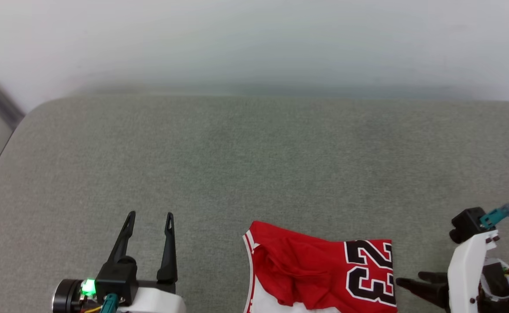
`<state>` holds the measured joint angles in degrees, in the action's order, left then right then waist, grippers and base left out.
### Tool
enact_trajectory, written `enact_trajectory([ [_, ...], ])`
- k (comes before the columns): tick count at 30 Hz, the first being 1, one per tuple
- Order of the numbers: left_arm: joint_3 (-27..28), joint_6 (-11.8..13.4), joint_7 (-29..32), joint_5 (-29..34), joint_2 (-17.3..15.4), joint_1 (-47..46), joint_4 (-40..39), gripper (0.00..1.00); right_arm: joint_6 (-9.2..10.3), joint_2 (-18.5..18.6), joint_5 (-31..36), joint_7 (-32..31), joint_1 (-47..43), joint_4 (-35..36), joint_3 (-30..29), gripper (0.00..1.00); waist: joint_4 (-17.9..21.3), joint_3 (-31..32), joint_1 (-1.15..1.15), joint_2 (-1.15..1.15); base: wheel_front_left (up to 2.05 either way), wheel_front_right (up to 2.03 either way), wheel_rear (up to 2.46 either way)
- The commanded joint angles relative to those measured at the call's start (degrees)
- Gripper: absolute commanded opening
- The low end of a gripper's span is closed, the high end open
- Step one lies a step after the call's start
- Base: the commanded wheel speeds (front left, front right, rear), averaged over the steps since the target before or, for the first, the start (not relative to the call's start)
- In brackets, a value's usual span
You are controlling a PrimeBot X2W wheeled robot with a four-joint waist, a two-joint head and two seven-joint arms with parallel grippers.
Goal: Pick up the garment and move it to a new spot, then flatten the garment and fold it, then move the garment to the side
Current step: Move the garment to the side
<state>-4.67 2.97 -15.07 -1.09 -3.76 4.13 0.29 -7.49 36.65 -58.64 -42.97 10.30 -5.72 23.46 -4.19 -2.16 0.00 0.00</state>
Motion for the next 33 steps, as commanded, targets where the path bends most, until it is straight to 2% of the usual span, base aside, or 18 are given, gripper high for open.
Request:
enact_trajectory([
  [1, -0.12, -0.32, -0.13, 0.42, -0.01, -0.95, -0.21, 1.0, 0.0, -0.76, -0.35, -0.11, -0.14, -0.5, 0.43, 1.0, -1.53, -1.89, 0.0, 0.0, 0.0, 0.0, 0.0],
  [9, -2.24, -0.24, -0.13, 0.34, 0.36, -5.24, 0.07, 1.0, 0.01, -4.93, -1.47, 2.68, 3.81, -7.08, 4.25, 1.0, -4.94, -7.38, 0.0, 0.0, 0.0, 0.0, 0.0],
  [16, -2.91, 0.26, -0.13, -0.25, 0.58, -6.61, 0.81, 1.0, 0.03, -7.37, -1.86, 3.72, 3.63, -11.18, 10.34, 1.0, -6.14, -8.47, 0.0, 0.0, 0.0, 0.0, 0.0],
  [17, -2.95, 0.35, -0.13, -0.34, 0.61, -6.66, 0.92, 1.0, 0.03, -7.18, -1.53, 4.3, 3.83, -11.09, 11.08, 0.63, -6.18, -8.45, 0.0, 0.0, 0.0, 0.0, 0.0],
  [18, -2.96, 0.45, -0.13, -0.39, 0.63, -6.67, 0.99, 1.0, 0.03, -6.81, -1.05, 4.86, 4.15, -10.89, 11.9, 0.0, -6.2, -8.39, 0.0, 0.0, 0.0, 0.0, 0.0],
  [27, -2.07, 0.9, -0.13, -0.65, 0.68, -3.92, 1.64, 1.0, 0.01, -2.92, -0.64, 11.12, 10.28, -4.23, 15.6, 0.0, -3.61, -4.21, 0.0, 0.0, 0.0, 0.0, 0.0],
  [33, -0.68, 1.09, -0.13, -1.04, 0.71, -1.98, 1.05, 1.0, 0.01, 2.76, 0.9, 10.17, 15.13, 2.29, 18.78, 0.0, 2.12, -2.54, 0.0, 0.0, 0.0, 0.0, 0.0],
])
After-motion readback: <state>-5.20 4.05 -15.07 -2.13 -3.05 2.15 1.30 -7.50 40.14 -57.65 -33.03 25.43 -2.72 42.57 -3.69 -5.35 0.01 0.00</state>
